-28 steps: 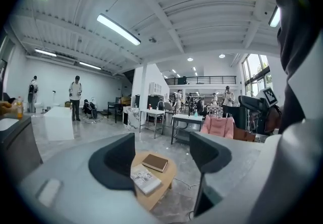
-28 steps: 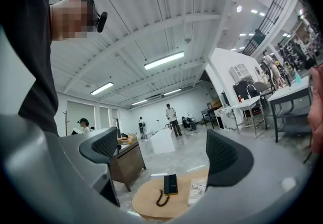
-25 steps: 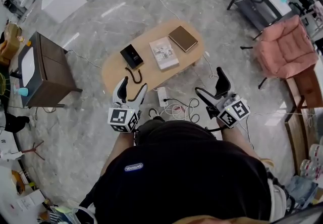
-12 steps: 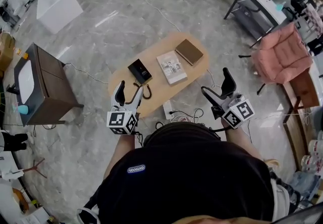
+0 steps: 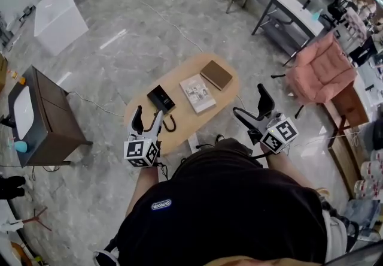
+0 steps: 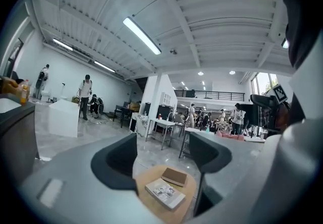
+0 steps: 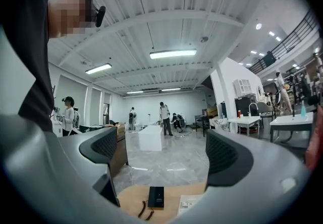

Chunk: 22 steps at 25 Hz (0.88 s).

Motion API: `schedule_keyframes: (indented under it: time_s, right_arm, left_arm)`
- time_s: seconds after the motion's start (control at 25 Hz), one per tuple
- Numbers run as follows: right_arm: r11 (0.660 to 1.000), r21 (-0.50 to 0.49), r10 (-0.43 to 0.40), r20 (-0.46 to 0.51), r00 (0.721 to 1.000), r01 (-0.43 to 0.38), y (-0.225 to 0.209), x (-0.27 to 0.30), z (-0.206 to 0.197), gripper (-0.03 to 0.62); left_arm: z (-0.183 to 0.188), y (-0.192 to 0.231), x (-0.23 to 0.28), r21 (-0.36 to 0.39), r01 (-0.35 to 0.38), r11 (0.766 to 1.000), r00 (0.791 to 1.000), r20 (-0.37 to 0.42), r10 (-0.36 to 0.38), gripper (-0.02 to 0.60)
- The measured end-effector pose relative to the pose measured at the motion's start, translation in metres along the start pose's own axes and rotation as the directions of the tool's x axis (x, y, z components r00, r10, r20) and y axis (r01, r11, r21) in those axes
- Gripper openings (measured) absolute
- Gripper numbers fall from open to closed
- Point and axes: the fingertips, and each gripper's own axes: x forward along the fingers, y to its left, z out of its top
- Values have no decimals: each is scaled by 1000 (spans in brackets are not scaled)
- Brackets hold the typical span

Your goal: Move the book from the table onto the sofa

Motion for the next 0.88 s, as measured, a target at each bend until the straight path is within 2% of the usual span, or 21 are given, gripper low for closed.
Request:
schedule_keyframes:
  time_s: [0.2,0.44,0.68,0.88]
  right_arm:
    - [1000,-12,23,5,1000,-23,1,8,5,558]
    - [999,-8,50,14,999,-50,-7,23,1,557]
    - [996,28,81,13,997,-81,-31,44,-13,555]
    - [992,48,119,21,993,-120,-71,66,-24,555]
  left_arm:
    - [7,-1,-3,21,-10,1000,1000,18,9,334]
    - [3,-3,3,54,-16,998,1000,-4,17,334]
    - [0,-4,24,83,-39,996,999,-29,42,334]
    - [-5,-7,63,106,-67,992,996,-52,73,334]
